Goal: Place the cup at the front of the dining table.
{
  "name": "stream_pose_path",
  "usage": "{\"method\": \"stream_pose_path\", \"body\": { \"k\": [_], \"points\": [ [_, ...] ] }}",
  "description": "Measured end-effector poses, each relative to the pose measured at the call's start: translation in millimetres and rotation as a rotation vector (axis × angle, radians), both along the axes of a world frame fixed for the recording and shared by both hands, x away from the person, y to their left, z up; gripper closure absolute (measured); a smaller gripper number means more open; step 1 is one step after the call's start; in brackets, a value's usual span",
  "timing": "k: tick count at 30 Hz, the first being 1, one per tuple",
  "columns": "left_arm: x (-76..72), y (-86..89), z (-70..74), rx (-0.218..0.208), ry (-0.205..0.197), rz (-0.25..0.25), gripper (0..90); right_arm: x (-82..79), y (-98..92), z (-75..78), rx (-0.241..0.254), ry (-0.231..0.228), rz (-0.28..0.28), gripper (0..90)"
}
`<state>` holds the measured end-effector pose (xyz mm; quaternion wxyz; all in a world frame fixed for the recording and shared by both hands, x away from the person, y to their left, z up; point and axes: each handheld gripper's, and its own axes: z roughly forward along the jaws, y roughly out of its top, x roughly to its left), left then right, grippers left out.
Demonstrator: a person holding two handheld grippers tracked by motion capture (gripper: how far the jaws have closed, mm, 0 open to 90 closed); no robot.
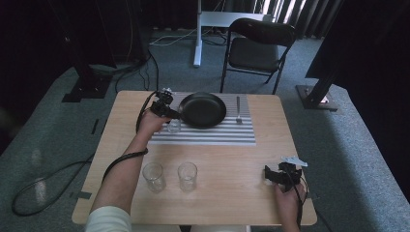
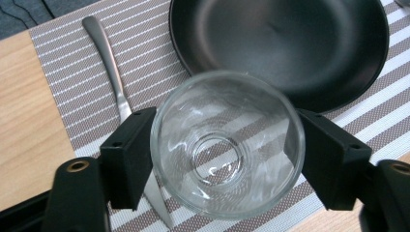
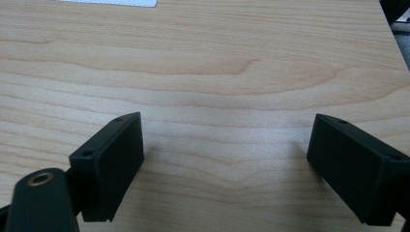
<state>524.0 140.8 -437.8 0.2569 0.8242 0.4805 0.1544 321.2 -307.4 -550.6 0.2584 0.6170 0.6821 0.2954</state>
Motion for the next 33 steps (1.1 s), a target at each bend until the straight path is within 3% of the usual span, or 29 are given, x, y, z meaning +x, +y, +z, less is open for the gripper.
{"method": "stream_pose_path", "body": {
  "k": [2, 5, 6, 10, 14, 19, 24, 33],
  "points": [
    [-2.4, -0.1, -1.1, -0.032, -0.004, 0.011, 16.8, 0.0, 0.0, 0.0, 0.0, 0.0, 0.0, 12.4],
    [-7.9, -0.3, -3.8, -0.026, -0.041, -0.006, 16.9, 0.0, 0.0, 0.0, 0.0, 0.0, 0.0, 12.4],
    [-8.7, 0.4, -4.2, -0.011, -0.034, -0.009, 16.8, 0.0, 0.0, 0.0, 0.0, 0.0, 0.0, 12.3],
    [-14.7, 6.2, -7.1, -0.048, -0.049, -0.002, 16.9, 0.0, 0.0, 0.0, 0.0, 0.0, 0.0, 12.3],
    [-20.7, 9.7, -12.3, 0.006, -0.079, 0.004, 16.9, 0.0, 0.0, 0.0, 0.001, 0.0, 0.0, 12.3],
    [-28.1, 16.5, -11.1, -0.042, -0.082, 0.019, 16.9, 0.0, 0.0, 0.0, 0.0, 0.0, 0.0, 12.3],
    [-35.5, 23.1, -11.3, -0.059, -0.08, 0.023, 16.9, 0.0, 0.0, 0.0, 0.0, 0.0, 0.0, 12.4],
    [-48.5, 35.2, -15.3, -0.042, -0.067, 0.018, 16.9, 0.0, 0.0, 0.0, 0.0, 0.0, 0.0, 12.4]
  ]
}}
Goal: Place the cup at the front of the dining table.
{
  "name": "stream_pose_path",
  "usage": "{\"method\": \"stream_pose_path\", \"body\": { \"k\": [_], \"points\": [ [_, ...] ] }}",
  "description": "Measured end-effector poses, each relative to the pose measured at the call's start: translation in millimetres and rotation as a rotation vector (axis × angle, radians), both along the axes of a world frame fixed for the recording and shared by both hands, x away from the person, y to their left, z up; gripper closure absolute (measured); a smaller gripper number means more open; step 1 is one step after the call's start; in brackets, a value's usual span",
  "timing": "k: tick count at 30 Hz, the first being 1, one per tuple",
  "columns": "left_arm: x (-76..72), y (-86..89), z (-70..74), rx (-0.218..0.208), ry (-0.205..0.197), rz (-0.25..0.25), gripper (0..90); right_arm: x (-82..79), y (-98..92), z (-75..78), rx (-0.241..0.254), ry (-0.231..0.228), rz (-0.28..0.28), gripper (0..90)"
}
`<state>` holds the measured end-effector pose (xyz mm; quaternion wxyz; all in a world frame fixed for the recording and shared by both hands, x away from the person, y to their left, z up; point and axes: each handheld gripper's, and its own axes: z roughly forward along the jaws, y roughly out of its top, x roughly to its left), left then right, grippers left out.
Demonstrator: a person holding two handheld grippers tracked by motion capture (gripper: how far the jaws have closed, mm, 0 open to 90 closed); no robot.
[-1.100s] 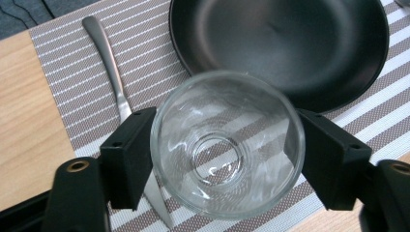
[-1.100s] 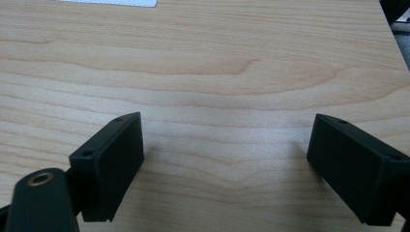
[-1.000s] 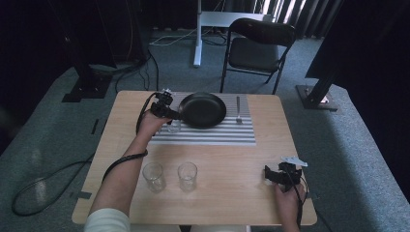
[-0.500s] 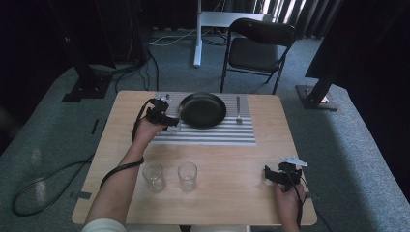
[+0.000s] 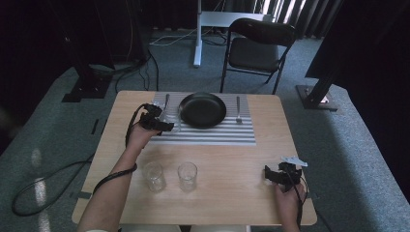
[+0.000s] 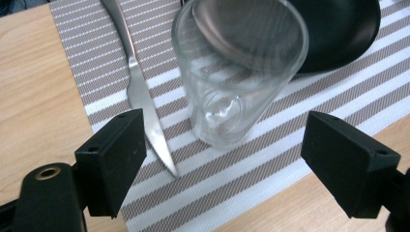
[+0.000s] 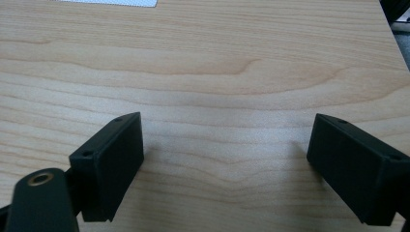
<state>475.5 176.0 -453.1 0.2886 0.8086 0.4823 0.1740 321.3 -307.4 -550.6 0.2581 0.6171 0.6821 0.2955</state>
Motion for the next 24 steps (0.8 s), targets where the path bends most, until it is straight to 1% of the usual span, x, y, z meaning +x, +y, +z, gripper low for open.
{"method": "stream_pose_path", "body": {
  "k": [2, 5, 11, 15, 18, 19, 21, 22, 24],
  "points": [
    [-2.6, 3.5, -0.8, -0.009, 0.006, 0.001, 16.9, 0.0, 0.0, 0.0, 0.0, 0.0, 0.0, 12.3],
    [-7.4, 7.8, -2.1, -0.01, 0.009, 0.005, 16.9, 0.0, 0.0, 0.0, 0.0, 0.0, 0.0, 12.4],
    [-17.1, 15.4, -5.5, -0.005, 0.022, -0.004, 16.9, 0.0, 0.0, 0.0, 0.0, 0.0, 0.0, 12.3],
    [-22.1, 19.1, -7.6, -0.014, 0.022, 0.003, 17.0, 0.0, 0.0, 0.0, 0.0, 0.0, 0.0, 12.4],
    [-27.1, 19.8, -9.6, -0.013, 0.022, -0.006, 17.0, 0.0, 0.0, 0.0, 0.0, 0.0, 0.0, 12.3],
    [-28.8, 20.1, -10.4, -0.013, 0.014, -0.013, 17.0, 0.0, 0.0, 0.0, 0.0, 0.0, 0.0, 12.3],
    [-31.2, 21.2, -12.4, -0.011, 0.008, -0.008, 17.0, 0.0, 0.0, 0.0, 0.0, 0.0, 0.0, 12.4],
    [-32.0, 21.9, -13.5, -0.014, 0.012, -0.007, 17.0, 0.0, 0.0, 0.0, 0.0, 0.0, 0.0, 12.4],
    [-34.5, 23.3, -15.3, -0.003, 0.009, 0.0, 17.0, 0.0, 0.0, 0.0, 0.0, 0.0, 0.0, 12.4]
  ]
}}
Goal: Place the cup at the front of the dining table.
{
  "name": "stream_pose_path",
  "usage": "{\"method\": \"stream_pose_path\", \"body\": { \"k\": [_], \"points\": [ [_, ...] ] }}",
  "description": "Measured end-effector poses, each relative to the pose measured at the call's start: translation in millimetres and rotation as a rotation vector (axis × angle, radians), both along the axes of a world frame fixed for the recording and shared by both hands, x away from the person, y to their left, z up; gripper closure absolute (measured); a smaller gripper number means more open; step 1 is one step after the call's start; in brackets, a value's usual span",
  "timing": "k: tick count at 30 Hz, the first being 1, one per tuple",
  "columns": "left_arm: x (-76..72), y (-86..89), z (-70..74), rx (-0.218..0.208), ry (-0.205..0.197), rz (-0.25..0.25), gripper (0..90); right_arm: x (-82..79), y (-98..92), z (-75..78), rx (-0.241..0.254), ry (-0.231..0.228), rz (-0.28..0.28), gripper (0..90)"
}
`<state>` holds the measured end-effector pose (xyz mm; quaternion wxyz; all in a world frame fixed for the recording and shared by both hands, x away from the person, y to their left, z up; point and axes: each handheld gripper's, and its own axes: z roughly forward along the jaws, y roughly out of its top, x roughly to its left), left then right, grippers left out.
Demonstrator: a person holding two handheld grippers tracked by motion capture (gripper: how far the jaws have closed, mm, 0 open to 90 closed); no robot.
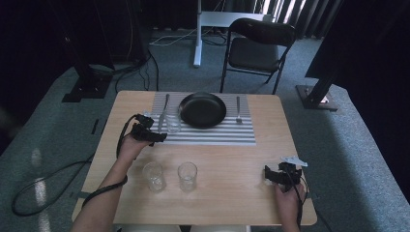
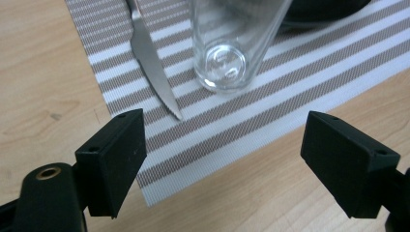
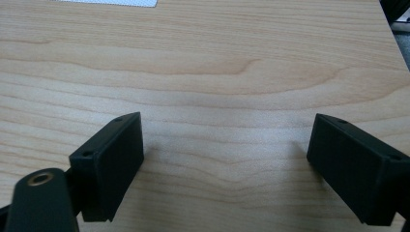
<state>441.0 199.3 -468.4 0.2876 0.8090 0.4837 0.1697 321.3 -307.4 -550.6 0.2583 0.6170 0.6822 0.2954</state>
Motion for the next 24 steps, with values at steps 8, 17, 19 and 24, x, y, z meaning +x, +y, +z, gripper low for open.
{"method": "stream_pose_path", "body": {
  "k": [8, 17, 19, 24],
  "points": [
    [-13.2, 9.1, -3.0, -0.007, -0.006, 0.005, 17.0, 0.0, 0.0, 0.0, 0.0, 0.0, 0.0, 12.3],
    [-26.1, 16.9, -3.6, -0.009, -0.006, 0.007, 17.0, 0.0, 0.0, 0.0, 0.0, 0.0, 0.0, 12.4],
    [-29.6, 19.3, -4.3, -0.017, -0.005, 0.006, 17.0, 0.0, 0.0, 0.0, 0.0, 0.0, 0.0, 12.4],
    [-37.3, 25.9, -9.8, -0.035, 0.001, 0.022, 17.0, 0.0, 0.0, 0.0, 0.0, 0.0, 0.0, 12.4]
  ]
}}
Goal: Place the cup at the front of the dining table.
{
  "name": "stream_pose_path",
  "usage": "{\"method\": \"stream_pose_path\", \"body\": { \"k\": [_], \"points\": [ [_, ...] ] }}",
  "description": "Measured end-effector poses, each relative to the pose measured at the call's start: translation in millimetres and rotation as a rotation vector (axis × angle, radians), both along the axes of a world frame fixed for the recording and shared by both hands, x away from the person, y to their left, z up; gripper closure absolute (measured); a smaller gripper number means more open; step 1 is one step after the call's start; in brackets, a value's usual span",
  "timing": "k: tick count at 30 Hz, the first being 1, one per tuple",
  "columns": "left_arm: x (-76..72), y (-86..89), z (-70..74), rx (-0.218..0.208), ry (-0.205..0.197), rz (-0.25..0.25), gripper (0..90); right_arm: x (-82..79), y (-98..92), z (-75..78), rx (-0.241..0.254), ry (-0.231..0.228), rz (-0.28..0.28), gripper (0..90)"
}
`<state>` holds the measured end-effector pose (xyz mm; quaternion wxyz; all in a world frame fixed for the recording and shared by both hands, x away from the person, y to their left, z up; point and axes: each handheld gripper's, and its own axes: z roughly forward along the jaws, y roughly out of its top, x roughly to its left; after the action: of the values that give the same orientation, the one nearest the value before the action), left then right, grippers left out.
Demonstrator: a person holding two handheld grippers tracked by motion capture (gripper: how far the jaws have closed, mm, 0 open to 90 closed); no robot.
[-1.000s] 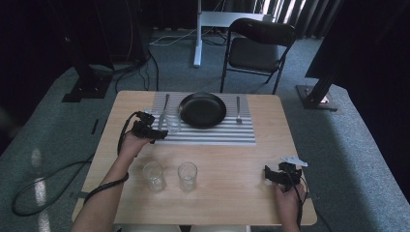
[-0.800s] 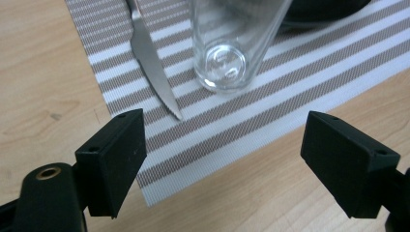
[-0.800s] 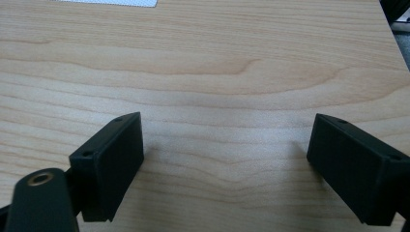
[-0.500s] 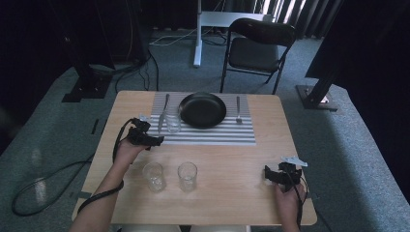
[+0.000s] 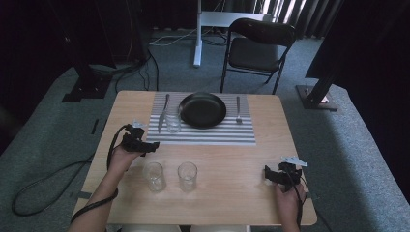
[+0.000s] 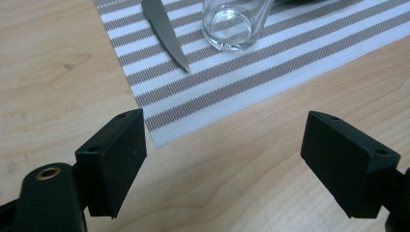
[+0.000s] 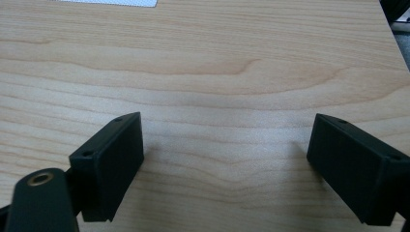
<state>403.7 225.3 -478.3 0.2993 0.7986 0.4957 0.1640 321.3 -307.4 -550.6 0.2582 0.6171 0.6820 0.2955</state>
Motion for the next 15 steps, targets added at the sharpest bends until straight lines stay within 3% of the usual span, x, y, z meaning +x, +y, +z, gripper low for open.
{"method": "stream_pose_path", "body": {
  "k": [4, 10, 15],
  "points": [
    [-7.1, 4.3, -3.6, 0.016, 0.011, -0.001, 17.1, 0.0, 0.0, 0.0, 0.0, 0.0, 0.0, 12.4],
    [-17.9, 13.3, -4.8, -0.003, -0.001, 0.017, 17.1, 0.0, 0.0, 0.0, 0.0, 0.0, 0.0, 12.4],
    [-29.8, 19.3, -8.8, 0.01, -0.011, 0.027, 17.1, 0.0, 0.0, 0.0, 0.0, 0.0, 0.0, 12.3]
  ]
}}
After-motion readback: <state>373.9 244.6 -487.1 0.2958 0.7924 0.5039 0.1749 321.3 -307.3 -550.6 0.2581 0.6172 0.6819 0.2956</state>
